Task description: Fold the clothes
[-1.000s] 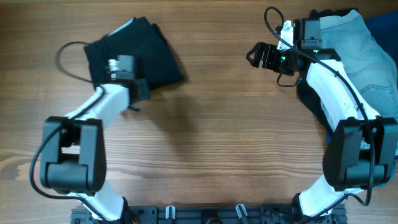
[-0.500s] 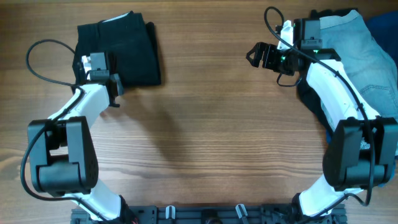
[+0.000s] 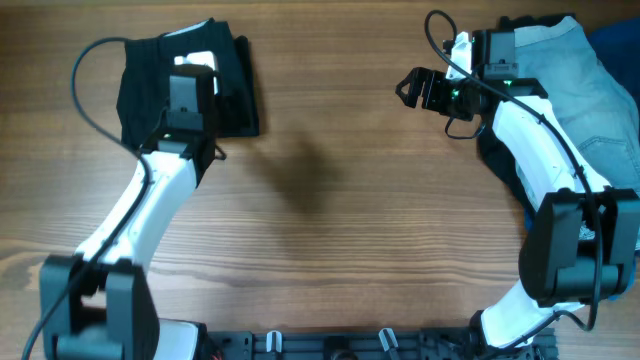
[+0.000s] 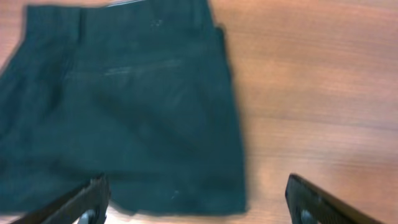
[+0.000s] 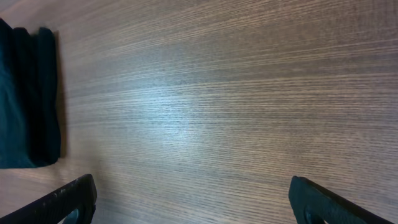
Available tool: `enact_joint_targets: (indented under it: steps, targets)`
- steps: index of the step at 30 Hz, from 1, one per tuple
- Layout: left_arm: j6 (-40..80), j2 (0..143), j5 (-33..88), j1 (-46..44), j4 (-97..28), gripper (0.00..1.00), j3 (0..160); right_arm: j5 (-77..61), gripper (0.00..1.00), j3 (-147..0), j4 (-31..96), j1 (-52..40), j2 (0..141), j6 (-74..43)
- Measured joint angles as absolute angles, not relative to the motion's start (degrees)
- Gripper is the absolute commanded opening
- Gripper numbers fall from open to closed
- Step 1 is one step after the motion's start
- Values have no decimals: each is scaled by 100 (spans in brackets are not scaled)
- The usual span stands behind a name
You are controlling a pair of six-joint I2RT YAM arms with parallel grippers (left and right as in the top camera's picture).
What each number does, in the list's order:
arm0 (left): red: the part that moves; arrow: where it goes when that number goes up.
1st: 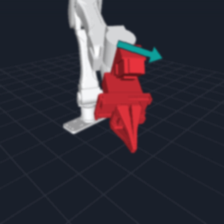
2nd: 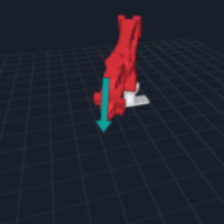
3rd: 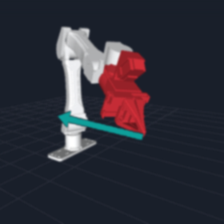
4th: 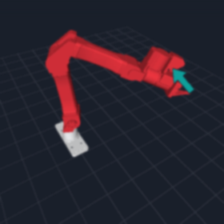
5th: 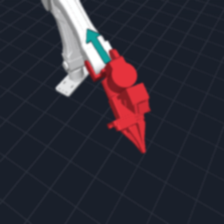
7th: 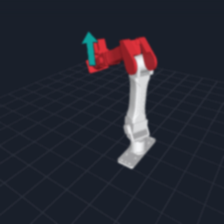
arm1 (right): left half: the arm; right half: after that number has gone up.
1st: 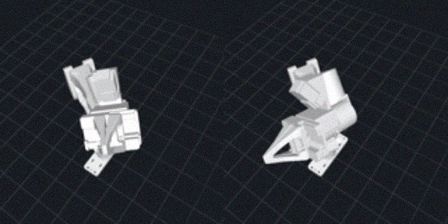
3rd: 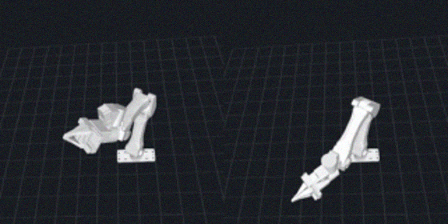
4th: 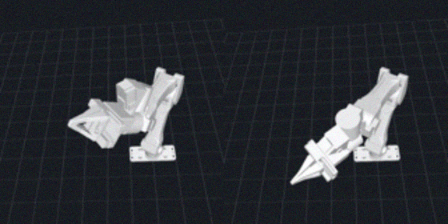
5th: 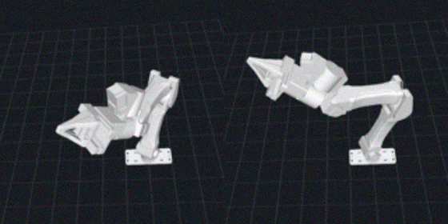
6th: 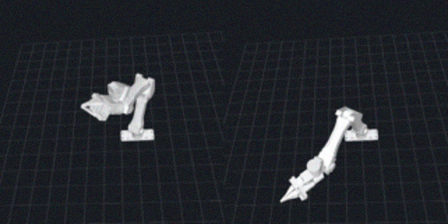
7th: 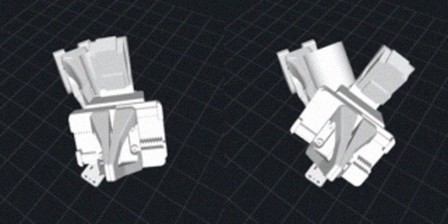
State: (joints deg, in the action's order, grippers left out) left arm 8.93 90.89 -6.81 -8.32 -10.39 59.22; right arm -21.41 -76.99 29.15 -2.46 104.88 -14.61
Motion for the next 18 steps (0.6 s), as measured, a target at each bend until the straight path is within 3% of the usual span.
enact_joint_targets:
  steps: [7,15,18]
  targets:
    - [1299,10630,-386,-930,290,89,5935,-2141,100,-7699,2987,-246,10488,-1420]
    - [1319,11338,-613,-1015,574,100,5953,-2141,100,-7699,3004,-246,10488,-1396]
    - [1317,11507,-884,-963,779,99,6034,-2141,100,-7699,3004,-246,10488,-1396]
